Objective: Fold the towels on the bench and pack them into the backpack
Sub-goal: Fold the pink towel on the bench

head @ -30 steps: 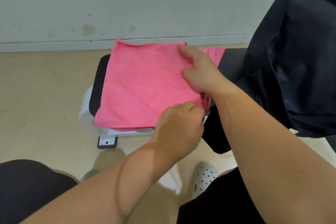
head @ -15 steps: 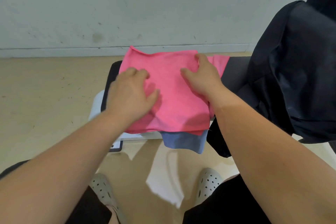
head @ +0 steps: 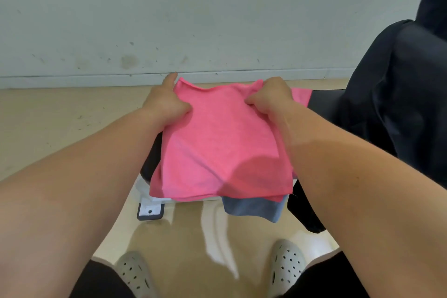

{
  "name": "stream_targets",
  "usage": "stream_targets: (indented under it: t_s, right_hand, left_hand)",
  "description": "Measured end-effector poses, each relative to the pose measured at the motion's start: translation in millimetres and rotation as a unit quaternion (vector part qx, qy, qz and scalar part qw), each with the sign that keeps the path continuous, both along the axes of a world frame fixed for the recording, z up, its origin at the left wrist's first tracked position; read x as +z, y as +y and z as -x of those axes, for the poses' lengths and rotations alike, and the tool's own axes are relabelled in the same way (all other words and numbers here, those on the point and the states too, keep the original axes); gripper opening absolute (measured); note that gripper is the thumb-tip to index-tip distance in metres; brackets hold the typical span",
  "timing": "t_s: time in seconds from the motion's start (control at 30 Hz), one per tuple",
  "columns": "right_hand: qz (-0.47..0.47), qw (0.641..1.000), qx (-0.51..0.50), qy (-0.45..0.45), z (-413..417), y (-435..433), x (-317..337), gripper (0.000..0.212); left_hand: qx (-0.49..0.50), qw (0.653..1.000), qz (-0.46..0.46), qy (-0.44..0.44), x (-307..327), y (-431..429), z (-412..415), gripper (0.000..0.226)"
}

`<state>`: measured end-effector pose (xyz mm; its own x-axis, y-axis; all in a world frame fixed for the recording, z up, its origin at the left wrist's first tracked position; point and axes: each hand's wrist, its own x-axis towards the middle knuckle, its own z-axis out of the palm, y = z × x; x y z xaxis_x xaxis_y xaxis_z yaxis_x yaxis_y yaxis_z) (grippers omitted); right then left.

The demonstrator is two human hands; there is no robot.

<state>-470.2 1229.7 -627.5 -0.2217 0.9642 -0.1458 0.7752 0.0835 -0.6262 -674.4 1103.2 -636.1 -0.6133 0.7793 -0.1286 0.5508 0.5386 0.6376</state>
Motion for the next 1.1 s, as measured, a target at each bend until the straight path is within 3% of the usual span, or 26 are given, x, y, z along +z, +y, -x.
stream_targets:
  t_s: [0.1,0.17,0.37,0.53,0.67,0.73,0.8,0.87,1.0,1.1]
  right_hand:
    - [-0.052,0.996,0.022,0.067,0,-6,-1,0.002]
    - [-0.089,0.99,0.057,0.093,-4,-13,0,0.01]
    - [-0.074,0.99,0.097,0.072,-11,-24,1,0.022]
    - [-0.045,0.991,0.109,0.06,-18,-32,3,0.035]
    - [-0.154,0.98,0.12,0.033,-26,-44,11,0.029]
    - [-0.175,0.976,0.126,-0.016,-32,-48,12,0.024]
    - [-0.129,0.975,0.167,-0.074,-36,-51,5,0.016]
    - [-0.11,0.972,0.182,-0.097,-39,-55,-7,0.026]
    - [-0.148,0.979,0.137,-0.035,-38,-60,-16,0.038]
    - [-0.126,0.984,0.126,-0.027,-31,-57,-14,0.038]
  left_hand:
    - [-0.037,0.999,0.018,0.033,-1,9,4,0.06]
    - [-0.063,0.995,0.035,0.067,3,10,3,0.046]
    - [-0.145,0.977,0.034,0.154,7,0,-11,0.044]
    - [-0.119,0.971,-0.031,0.207,15,-21,-15,0.028]
    - [-0.112,0.961,-0.122,0.221,30,-45,-24,0.009]
    - [-0.106,0.955,-0.156,0.23,37,-56,-27,0.008]
    - [-0.114,0.947,-0.189,0.235,43,-70,-31,0.01]
    - [-0.148,0.938,-0.21,0.233,43,-85,-37,0.015]
    - [-0.211,0.928,-0.156,0.263,20,-106,-42,0.026]
    - [-0.217,0.931,-0.097,0.277,0,-107,-43,0.026]
